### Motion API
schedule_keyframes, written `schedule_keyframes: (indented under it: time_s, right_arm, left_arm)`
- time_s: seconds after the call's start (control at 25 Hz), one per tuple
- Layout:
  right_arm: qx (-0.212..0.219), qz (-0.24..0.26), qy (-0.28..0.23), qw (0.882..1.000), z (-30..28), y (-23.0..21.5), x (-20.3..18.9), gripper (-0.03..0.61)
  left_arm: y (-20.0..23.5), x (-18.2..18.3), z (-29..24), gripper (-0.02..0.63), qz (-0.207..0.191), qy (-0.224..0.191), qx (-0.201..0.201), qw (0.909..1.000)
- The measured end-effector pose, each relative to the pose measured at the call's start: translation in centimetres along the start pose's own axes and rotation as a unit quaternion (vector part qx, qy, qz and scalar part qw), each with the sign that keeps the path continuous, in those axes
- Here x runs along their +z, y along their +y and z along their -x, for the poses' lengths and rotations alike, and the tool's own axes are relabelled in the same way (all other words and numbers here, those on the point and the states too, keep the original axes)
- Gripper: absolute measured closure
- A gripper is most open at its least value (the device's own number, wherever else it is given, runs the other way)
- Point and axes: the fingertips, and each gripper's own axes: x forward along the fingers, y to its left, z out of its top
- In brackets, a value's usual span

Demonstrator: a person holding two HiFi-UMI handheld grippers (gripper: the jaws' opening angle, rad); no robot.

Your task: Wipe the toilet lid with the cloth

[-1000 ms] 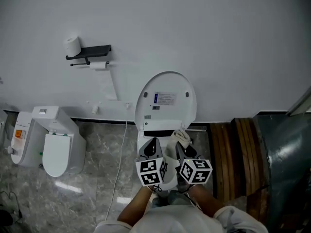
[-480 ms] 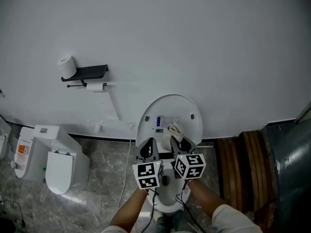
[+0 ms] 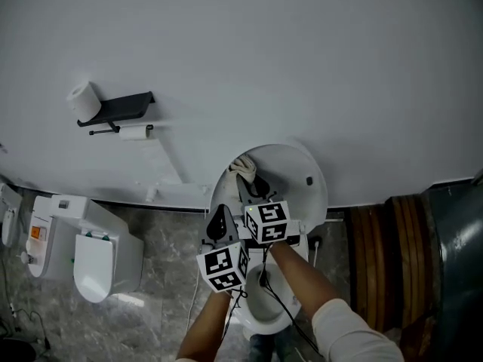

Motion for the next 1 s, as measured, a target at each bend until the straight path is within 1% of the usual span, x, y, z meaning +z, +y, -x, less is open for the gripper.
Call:
schedule_keyframes:
  time_s: [0.16, 0.32, 0.52, 0.6, 0.72, 0.84, 0.92, 1.0]
  right_arm:
    - [-0.047, -0.001, 0.003, 0.999, -0.9, -2.3, -0.2, 0.477]
    - [-0.099, -0.013, -0.009, 0.995, 0.6, -6.2, 0.6, 0.476]
    - [-0.186, -0.023, -0.015, 0.982, 4.5, -13.2, 0.1, 0.476]
    - [-0.208, -0.028, -0.012, 0.978, 5.8, -15.4, -0.3, 0.476]
    - [-0.213, -0.019, -0.007, 0.977, 6.6, -16.5, -0.6, 0.476]
    - [-0.206, -0.022, -0.017, 0.978, 6.7, -15.4, -0.4, 0.476]
    - [-0.178, -0.029, -0.032, 0.983, 6.5, -13.1, -0.5, 0.476]
    - [-0.129, -0.027, -0.042, 0.990, 5.9, -9.5, -1.1, 0.476]
  left_arm:
    - [-0.4, -1.3, -0.1, 0.601, 0.007, 0.012, 0.006, 0.9999]
    - [-1.6, -1.7, -0.4, 0.601, 0.005, 0.016, 0.000, 0.9999]
    - [-3.9, -2.1, -0.8, 0.601, 0.007, 0.017, -0.016, 0.9997]
    - [-4.9, -2.3, -1.1, 0.601, 0.005, 0.019, -0.025, 0.9995]
    - [-6.1, -2.7, -1.2, 0.601, 0.000, 0.020, -0.035, 0.9992]
    - [-5.8, -2.8, -1.0, 0.601, 0.000, 0.020, -0.033, 0.9993]
    - [-4.7, -2.6, -0.7, 0.601, -0.001, 0.017, -0.023, 0.9996]
    - [-3.1, -2.5, -0.2, 0.601, -0.004, 0.015, -0.010, 0.9998]
